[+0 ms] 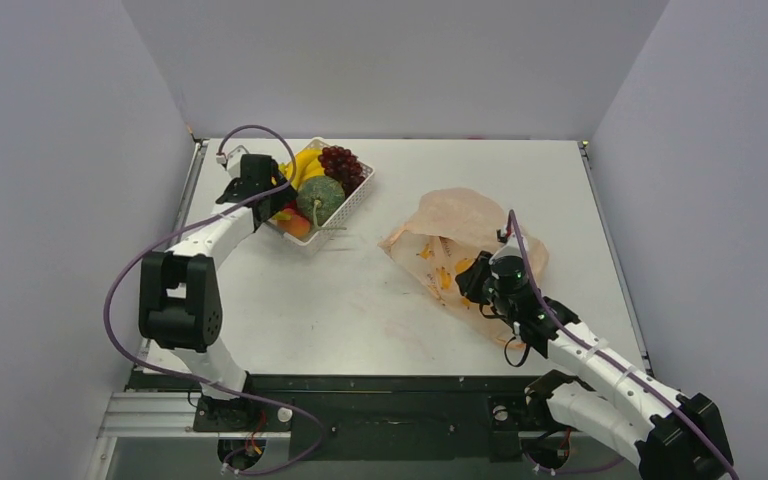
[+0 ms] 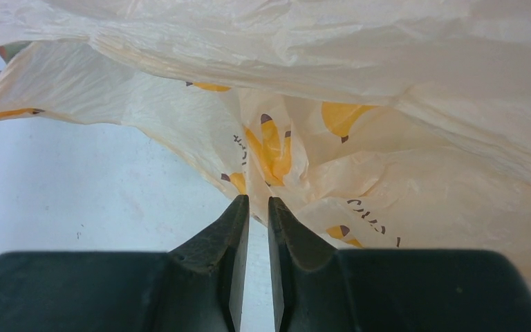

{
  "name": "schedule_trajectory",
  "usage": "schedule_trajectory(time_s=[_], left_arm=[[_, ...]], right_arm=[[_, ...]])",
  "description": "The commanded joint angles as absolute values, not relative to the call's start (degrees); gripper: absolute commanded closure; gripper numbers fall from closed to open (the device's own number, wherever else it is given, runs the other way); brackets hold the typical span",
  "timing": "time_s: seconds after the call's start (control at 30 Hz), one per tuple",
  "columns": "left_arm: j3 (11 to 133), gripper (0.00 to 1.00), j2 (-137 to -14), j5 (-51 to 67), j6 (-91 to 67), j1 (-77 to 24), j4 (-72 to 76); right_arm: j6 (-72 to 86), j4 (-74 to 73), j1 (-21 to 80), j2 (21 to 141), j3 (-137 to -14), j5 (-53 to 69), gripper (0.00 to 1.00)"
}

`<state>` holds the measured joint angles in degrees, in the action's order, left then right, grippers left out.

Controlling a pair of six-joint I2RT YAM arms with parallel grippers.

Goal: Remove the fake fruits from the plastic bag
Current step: Place the fake fruit in the bin.

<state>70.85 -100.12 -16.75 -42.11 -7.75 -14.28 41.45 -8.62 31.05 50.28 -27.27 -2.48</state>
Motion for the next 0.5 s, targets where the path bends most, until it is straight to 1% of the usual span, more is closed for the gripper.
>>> schedule_trajectory(time_s=[0.0, 0.07, 0.2, 0.37, 0.47], left_arm=[[70.01, 0.25, -90.63, -14.18, -38.42, -7.0, -10.27], [69.33, 0.25, -86.93, -11.79, -37.37, -7.03, -10.34], [65.59, 0.26, -78.2, -2.68, -36.36, -7.35, -9.08], [55.96, 0.27, -68.13, 14.99, -37.71, -9.21, -4.93], [50.37, 0.28, -62.52, 19.46, -36.79, -14.74, -5.25]], right_arm=[[40.15, -6.6, 30.64, 52.62, -28.87, -2.72, 0.85], [39.66, -6.67, 30.6, 54.38, -30.06, -3.17, 0.82], [38.53, -5.2, 30.6, 58.87, -32.24, -4.47, 0.8], [38.93, 2.12, 30.65, 65.02, -33.33, -6.89, 0.74], [38.61, 8.7, 30.95, 70.66, -33.79, -7.9, 0.74]])
